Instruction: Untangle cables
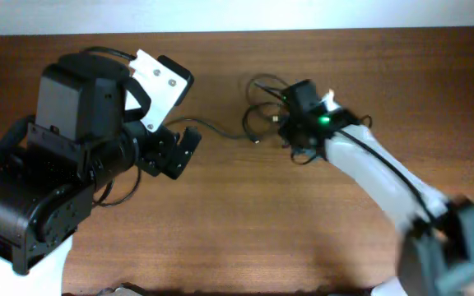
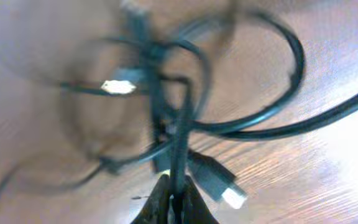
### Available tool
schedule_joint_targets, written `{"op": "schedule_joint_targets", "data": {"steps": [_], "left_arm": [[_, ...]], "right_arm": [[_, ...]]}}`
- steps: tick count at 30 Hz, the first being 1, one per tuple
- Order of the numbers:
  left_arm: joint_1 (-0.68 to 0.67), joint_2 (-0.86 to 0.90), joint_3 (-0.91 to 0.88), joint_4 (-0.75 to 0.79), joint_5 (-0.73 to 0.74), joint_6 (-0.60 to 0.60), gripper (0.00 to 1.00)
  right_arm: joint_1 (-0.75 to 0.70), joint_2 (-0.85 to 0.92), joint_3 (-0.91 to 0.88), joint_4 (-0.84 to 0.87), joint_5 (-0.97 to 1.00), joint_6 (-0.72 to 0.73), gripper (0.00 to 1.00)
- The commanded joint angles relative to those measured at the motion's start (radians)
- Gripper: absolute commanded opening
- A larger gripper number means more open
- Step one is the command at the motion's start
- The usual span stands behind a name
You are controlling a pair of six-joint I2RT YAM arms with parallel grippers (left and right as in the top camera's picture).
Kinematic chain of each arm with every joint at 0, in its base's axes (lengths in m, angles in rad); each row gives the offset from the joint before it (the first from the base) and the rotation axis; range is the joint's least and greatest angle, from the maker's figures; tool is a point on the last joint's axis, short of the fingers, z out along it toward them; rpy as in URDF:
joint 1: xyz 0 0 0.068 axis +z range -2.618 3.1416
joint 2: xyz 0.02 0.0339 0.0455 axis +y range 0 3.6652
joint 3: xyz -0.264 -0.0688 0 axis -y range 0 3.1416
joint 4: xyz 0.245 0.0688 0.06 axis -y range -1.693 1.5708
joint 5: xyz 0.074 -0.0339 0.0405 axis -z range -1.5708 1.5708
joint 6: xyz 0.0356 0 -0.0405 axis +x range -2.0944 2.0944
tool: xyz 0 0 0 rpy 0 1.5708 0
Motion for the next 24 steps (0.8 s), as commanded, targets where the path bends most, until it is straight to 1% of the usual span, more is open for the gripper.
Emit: {"op": "schedule_joint_targets", "data": {"steps": [1, 2, 3, 4, 6, 7, 8, 9, 10, 12, 15, 16, 18, 19, 20, 21, 24], "left_arm": [[0.000, 0.010, -0.006, 0.060, 0.085, -0.013, 0.99], [0.000, 0.024, -0.009, 0.076, 0.100, -0.008, 0.99], [0.000, 0.051, -0.009, 0.090, 0.151, 0.040, 0.99], [0.000, 0.082, -0.009, 0.101, 0.221, 0.104, 0.99], [0.000, 0.188, -0.009, 0.135, 0.419, 0.237, 0.99], [0.000, 0.249, -0.009, 0.138, 0.561, 0.359, 0.99], [0.000, 0.299, -0.009, 0.138, 0.676, 0.463, 0.99], [0.000, 0.358, -0.009, 0.142, 0.761, 0.537, 0.99], [0.000, 0.397, -0.009, 0.146, 0.770, 0.538, 0.99], [0.000, 0.452, -0.009, 0.112, 0.769, 0.538, 0.99], [0.000, 0.454, -0.008, 0.086, 0.769, 0.538, 0.99], [0.000, 0.454, -0.008, 0.086, 0.769, 0.538, 0.99], [0.000, 0.454, -0.008, 0.086, 0.770, 0.539, 0.99], [0.000, 0.454, -0.008, 0.085, 0.792, 0.575, 0.99], [0.000, 0.454, -0.008, 0.083, 0.825, 0.613, 0.99], [0.000, 0.454, -0.008, 0.082, 0.964, 0.736, 0.99], [-0.010, 0.454, -0.008, 0.074, 1.261, 0.994, 0.99]], "right_arm": [[0.049, -0.322, 0.067, -0.008, -0.030, -0.619, 0.04], [0.059, -0.385, 0.066, -0.015, -0.047, -0.711, 0.04], [0.061, -0.475, 0.066, -0.037, -0.098, -0.858, 0.04], [0.061, -0.534, 0.066, -0.063, -0.119, -0.957, 0.04], [0.061, -0.636, 0.066, -0.122, -0.122, -1.085, 0.04], [0.061, -0.680, 0.066, -0.138, -0.122, -1.126, 0.04], [0.061, -0.714, 0.067, -0.137, -0.121, -1.146, 0.04], [0.061, -0.761, 0.087, -0.134, -0.121, -1.149, 0.04], [0.060, -0.782, 0.135, -0.129, -0.121, -1.149, 0.04], [0.060, -0.779, 0.307, -0.131, -0.131, -1.099, 0.04], [0.060, -0.748, 0.571, -0.119, -0.192, -1.107, 0.04], [0.060, -0.730, 0.631, -0.119, -0.192, -1.144, 0.04], [0.058, -0.693, 0.643, -0.144, -0.167, -1.153, 0.04], [0.058, -0.665, 0.643, -0.177, -0.130, -1.153, 0.04], [0.058, -0.649, 0.643, -0.192, -0.108, -1.153, 0.04], [0.058, -0.606, 0.643, -0.228, -0.074, -1.153, 0.04], [0.058, -0.571, 0.643, -0.229, -0.069, -1.152, 0.04]]}}
